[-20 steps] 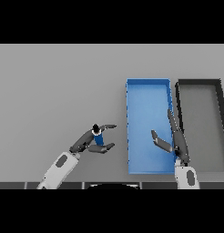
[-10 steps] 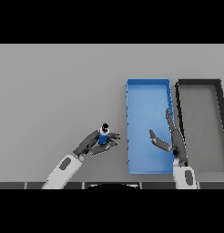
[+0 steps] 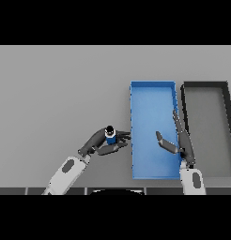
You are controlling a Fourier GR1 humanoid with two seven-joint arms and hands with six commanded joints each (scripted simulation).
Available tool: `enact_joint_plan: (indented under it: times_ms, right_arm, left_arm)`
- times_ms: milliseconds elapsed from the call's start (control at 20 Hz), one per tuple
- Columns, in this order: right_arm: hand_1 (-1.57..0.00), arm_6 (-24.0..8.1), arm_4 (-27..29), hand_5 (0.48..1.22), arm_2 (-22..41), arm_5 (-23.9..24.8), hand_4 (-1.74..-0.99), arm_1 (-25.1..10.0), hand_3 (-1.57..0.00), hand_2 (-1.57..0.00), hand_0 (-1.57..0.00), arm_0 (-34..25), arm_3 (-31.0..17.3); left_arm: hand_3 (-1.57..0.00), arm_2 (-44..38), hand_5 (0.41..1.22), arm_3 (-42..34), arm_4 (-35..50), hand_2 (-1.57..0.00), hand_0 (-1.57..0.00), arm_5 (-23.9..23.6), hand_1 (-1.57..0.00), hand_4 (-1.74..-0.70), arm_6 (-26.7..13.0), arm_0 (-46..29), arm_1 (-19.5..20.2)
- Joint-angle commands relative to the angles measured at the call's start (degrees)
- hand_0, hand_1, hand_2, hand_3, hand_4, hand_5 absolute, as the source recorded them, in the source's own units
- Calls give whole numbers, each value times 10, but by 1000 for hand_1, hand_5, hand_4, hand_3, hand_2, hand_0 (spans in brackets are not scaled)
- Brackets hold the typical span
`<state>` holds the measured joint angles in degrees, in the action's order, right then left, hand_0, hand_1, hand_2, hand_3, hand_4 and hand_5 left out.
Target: Pick up the blue pipe and place it into the blue bin.
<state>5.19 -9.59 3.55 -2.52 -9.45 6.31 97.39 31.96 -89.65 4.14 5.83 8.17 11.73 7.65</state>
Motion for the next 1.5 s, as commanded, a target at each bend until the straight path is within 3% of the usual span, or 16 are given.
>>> enact_joint_plan:
  times_ms: [0,300,500,600,700,800,850,1000,1100,1250,1450]
  right_arm:
    - [1,4,-4,643,1,-1,-1184,-2,1,1,1,-2,-3]
    - [1,12,-7,643,2,0,-1151,-4,1,1,1,15,8]
    - [1,7,-13,643,0,15,-1138,2,1,1,1,25,18]
    - [1,5,-17,643,4,17,-1188,4,1,1,1,32,28]
    - [1,2,-21,642,7,19,-1184,6,1,-2,1,32,32]
    - [-2,30,29,648,-1,-11,-1195,3,1,-41,1,30,59]
    - [-12,24,81,641,-8,-45,-1198,-3,0,-67,1,22,64]
    - [-29,-44,202,607,-6,-139,-1215,-44,-1,-120,1,-9,104]
    - [-18,-90,257,588,3,-170,-1228,-69,0,-117,1,-43,135]
    - [-9,-156,302,560,24,-192,-1255,-96,0,-104,1,-105,159]
    - [-3,-202,309,558,59,-219,-1291,-123,1,-66,1,-171,180]
  left_arm:
    - [-1558,4,1215,0,-4,-1558,-1554,3,-1556,-1465,-7,5,-5]
    - [-1568,4,1220,-25,-8,-1568,-1566,18,-1567,-1467,-51,23,-12]
    - [-1570,-5,1220,-20,-12,-1570,-1569,29,-1569,-1466,-50,19,-12]
    - [-1570,-2,1220,-16,-23,-1570,-1570,29,-1570,-1466,-51,20,-20]
    - [-1570,-3,1220,-16,-24,-1570,-1570,36,-1570,-1467,-45,17,-22]
    - [-1571,-4,1221,-16,-28,-1571,-1571,40,-1571,-1467,-40,12,-24]
    - [-1571,-7,1221,-20,-25,-1571,-1571,42,-1571,-1467,-41,15,-25]
    - [-1571,-12,1221,-23,-29,-1571,-1571,44,-1571,-1467,-48,17,-29]
    - [-1571,-9,1221,-24,-32,-1571,-1571,50,-1571,-1467,-44,11,-32]
    - [-1571,-13,1221,-30,-32,-1571,-1571,55,-1571,-1467,-54,12,-34]
    - [-1571,-14,1221,-34,-45,-1571,-1571,58,-1571,-1467,-61,6,-35]
